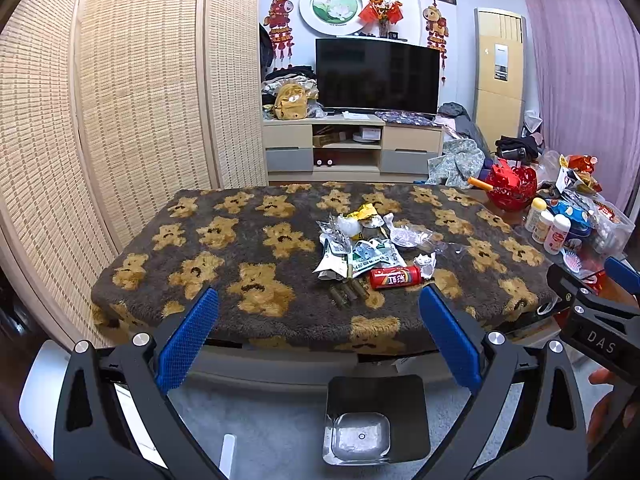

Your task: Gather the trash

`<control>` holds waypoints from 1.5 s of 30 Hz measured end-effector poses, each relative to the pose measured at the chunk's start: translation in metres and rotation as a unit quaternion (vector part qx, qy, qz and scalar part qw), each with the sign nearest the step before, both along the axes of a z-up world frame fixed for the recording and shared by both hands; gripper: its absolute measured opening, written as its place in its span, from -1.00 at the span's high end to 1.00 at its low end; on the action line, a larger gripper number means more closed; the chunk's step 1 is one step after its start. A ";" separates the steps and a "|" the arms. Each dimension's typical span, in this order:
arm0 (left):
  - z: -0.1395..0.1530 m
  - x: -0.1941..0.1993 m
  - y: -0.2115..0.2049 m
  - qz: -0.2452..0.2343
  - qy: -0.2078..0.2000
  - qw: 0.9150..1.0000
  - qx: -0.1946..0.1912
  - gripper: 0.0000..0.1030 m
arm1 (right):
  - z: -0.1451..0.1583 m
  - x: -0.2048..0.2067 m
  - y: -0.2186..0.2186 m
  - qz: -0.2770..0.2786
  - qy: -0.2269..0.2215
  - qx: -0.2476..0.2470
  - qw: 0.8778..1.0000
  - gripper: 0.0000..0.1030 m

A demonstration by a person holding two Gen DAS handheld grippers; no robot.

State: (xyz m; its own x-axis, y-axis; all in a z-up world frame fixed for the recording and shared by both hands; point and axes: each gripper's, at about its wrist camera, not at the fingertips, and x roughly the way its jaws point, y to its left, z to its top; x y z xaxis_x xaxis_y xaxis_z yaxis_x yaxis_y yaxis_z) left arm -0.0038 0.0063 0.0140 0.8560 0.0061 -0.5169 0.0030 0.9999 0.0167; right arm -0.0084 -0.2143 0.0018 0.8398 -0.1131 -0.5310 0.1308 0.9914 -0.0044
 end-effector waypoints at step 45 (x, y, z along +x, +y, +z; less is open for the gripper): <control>-0.165 0.207 -0.023 -0.044 0.200 0.978 -0.025 -0.70 | -0.147 0.217 -0.026 0.054 0.154 0.101 0.981 -0.42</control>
State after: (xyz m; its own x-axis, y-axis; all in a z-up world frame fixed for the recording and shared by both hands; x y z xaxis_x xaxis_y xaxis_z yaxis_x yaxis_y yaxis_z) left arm 0.2028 -0.0171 -0.1513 0.5805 -0.0926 -0.8090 0.0846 0.9950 -0.0532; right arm 0.2090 -0.2399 -0.1450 0.6377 0.1023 -0.7634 0.0472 0.9841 0.1714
